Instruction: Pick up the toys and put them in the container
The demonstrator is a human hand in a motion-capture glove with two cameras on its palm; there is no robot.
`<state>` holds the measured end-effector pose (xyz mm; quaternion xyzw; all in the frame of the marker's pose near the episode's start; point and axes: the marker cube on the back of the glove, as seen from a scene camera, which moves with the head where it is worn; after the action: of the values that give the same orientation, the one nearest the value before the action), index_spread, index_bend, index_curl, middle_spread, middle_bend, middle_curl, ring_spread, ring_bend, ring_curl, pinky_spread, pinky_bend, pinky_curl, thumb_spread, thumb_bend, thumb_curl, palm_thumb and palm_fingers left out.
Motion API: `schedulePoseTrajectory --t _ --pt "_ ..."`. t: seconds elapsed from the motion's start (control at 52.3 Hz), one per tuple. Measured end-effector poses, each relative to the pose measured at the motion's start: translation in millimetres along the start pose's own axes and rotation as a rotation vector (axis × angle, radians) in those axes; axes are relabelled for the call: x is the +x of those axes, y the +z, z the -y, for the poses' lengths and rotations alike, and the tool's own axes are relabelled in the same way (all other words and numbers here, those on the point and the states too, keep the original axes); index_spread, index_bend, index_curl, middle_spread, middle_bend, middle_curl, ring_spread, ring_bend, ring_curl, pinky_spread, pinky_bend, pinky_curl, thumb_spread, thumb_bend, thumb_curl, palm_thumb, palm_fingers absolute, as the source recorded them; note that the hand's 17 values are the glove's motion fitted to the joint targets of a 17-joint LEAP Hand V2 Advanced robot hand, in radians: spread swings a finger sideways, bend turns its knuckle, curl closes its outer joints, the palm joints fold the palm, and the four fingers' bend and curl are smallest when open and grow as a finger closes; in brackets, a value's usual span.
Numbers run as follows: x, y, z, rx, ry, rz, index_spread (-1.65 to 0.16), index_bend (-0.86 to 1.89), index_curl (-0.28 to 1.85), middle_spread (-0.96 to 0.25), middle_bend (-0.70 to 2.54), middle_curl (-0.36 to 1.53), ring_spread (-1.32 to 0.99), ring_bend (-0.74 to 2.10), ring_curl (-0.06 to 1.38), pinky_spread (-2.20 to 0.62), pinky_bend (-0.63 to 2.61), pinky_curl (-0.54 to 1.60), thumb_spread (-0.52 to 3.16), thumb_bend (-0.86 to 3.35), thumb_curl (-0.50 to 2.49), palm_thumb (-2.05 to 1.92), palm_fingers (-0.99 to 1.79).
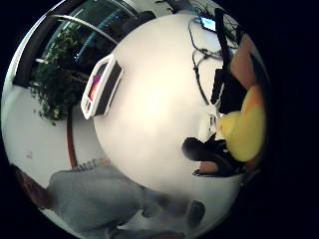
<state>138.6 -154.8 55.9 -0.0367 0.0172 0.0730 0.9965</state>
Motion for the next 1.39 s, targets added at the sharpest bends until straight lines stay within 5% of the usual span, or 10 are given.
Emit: schedulePoseTrajectory --t 0.134,0.325,0.439,0.631,0.955,1.089,1.338,1.395 --pt "-46.5 -4.8 30.2 -0.034 -0.083 0.05 -0.43 0.56 0.72 -0.33 0.82 0.73 -0.58 0.81 0.61 -0.41 0.69 0.36 1.07 0.17 0.81 0.57 0.93" --pt "-209.2 -5.6 115.6 -0.059 -0.315 0.199 -0.44 0.58 0.81 -0.33 0.83 0.8 -0.6 0.82 0.64 -0.41 0.73 0.38 0.97 0.16 0.92 0.57 0.86" --pt "-308.3 9.7 158.2 -0.043 -0.38 -0.013 -0.45 0.58 0.85 -0.33 0.82 0.83 -0.6 0.83 0.66 -0.41 0.77 0.39 0.93 0.16 0.98 0.57 0.8" --pt "-409.7 32.4 191.0 -0.094 -0.461 0.042 -0.47 0.54 0.92 -0.33 0.8 0.88 -0.61 0.83 0.68 -0.4 0.84 0.4 0.91 0.16 1.06 0.57 0.7" --pt "-460.1 59.4 208.2 -0.237 -0.477 0.08 -0.51 0.44 1.01 -0.35 0.75 0.95 -0.61 0.85 0.71 -0.38 0.92 0.41 0.92 0.15 1.15 0.56 0.59" --pt "-459.0 65.8 207.2 -0.312 -0.491 0.061 -0.45 0.07 0.85 -0.28 0.39 0.8 -0.43 0.55 0.66 -0.17 1.04 0.46 1.15 -0.07 0.9 0.15 -0.4" --pt "-435.4 64.7 198.5 -0.281 -0.374 -0.062 -0.36 0.04 0.53 -0.17 0.11 0.56 -0.21 0.21 0.49 -0.01 0.96 0.39 1.19 -0.06 0.62 -0.07 -0.33" --pt "-426.7 57.5 185.5 -0.292 -0.469 0.027 -0.35 0.05 0.49 -0.15 0.1 0.52 -0.19 0.19 0.48 0.01 0.93 0.38 1.19 -0.06 0.57 -0.07 -0.31"
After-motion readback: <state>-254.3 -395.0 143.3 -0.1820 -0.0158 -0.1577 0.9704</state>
